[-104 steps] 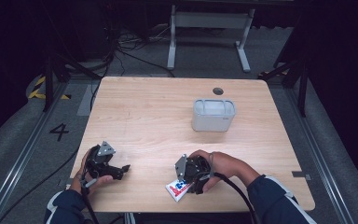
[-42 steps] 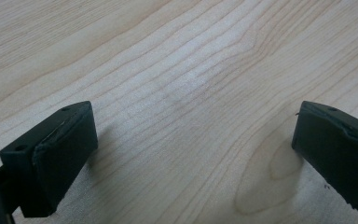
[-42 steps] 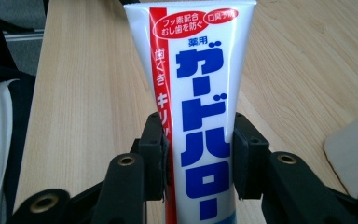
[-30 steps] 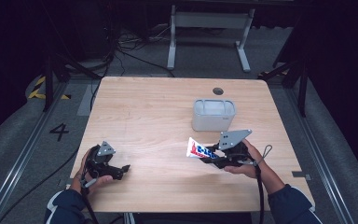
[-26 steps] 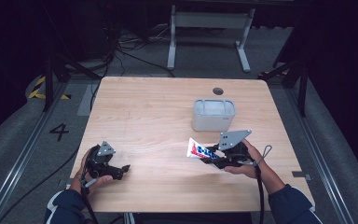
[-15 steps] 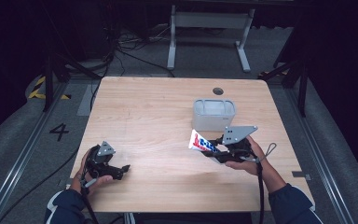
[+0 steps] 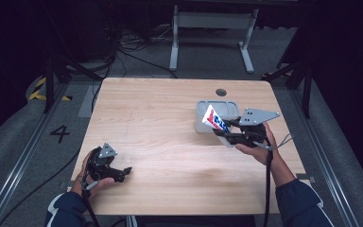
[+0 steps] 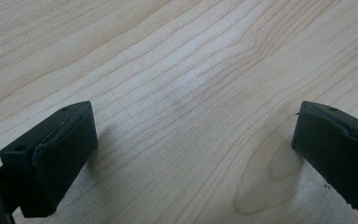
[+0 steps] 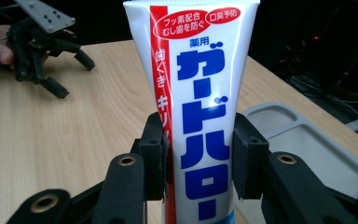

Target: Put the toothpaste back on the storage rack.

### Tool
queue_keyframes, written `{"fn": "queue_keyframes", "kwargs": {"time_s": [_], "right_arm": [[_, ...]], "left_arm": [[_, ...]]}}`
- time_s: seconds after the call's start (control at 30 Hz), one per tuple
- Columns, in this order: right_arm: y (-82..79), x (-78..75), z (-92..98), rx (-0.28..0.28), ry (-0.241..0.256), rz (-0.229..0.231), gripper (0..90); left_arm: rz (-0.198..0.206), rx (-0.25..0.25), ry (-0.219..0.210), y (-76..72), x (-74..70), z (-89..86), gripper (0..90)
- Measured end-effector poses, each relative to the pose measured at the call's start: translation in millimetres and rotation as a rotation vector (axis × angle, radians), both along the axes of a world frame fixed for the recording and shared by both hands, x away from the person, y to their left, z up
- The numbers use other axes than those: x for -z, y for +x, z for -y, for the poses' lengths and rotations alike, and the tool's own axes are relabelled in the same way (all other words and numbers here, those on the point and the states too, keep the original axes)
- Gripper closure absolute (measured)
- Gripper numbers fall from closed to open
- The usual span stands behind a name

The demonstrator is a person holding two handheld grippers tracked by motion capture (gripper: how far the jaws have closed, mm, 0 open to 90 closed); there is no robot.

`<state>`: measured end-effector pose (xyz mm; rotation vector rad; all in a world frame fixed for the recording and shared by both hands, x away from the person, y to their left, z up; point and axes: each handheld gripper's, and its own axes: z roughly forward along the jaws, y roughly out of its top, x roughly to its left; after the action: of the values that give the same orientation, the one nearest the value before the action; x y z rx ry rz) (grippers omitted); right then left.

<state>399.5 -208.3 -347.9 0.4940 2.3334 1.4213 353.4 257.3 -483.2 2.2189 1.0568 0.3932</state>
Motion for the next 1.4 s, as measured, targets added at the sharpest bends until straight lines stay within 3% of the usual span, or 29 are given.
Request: {"fn": "queue_keyframes", "kwargs": {"time_s": [0.13,0.33,0.63,0.8,0.93,1.4], "right_arm": [[3.5,-6.0,1.4,0.015,-0.01,0.021,63.3],[14.5,-18.2,4.3,0.045,0.026,0.03,63.2],[26.9,-31.8,-2.0,0.066,0.017,0.05,62.8],[38.7,-37.1,-2.7,0.073,0.046,0.039,62.9],[45.8,-41.0,-6.1,0.082,0.041,0.038,62.9],[68.9,-37.1,-15.3,0.113,0.035,0.025,62.8]], "left_arm": [[0.0,0.0,0.0,0.0,0.0,0.0,0.5],[0.0,0.0,0.0,0.0,0.0,0.0,0.5],[0.0,-0.001,0.0,-0.1,0.0,0.1,0.5],[0.0,-0.001,0.0,-0.1,0.0,0.1,0.5],[0.0,-0.002,-0.001,-0.2,0.0,0.1,0.5],[-0.001,-0.005,-0.003,-0.3,0.1,0.3,0.5]]}}
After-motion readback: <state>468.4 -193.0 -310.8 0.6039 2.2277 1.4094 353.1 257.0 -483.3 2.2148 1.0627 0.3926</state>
